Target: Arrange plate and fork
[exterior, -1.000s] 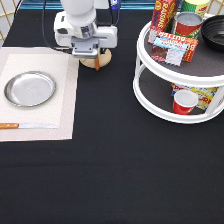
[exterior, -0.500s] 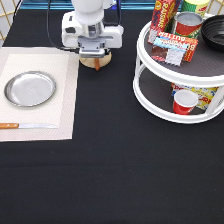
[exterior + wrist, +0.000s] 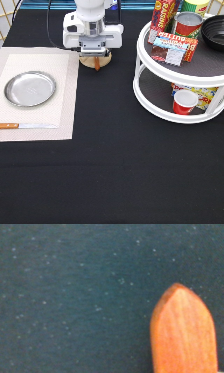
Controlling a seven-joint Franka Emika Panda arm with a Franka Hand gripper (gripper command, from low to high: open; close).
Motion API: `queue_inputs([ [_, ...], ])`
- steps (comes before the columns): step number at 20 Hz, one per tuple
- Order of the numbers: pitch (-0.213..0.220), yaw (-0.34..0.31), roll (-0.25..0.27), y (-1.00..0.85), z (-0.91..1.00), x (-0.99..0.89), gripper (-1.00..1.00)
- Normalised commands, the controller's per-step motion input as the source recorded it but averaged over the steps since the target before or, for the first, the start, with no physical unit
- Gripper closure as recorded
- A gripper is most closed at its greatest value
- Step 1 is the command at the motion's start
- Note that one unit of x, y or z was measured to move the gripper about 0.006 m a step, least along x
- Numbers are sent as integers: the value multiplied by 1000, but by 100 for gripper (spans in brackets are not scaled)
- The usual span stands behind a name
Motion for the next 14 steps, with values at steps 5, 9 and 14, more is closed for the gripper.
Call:
queue_inputs([
  [5,-57,-1,-43,139,-205,-286,-100],
  [9,-62,28,-60,221,-92,-249,-100],
  [14,-79,26,-78,77,-45,-190,-100],
])
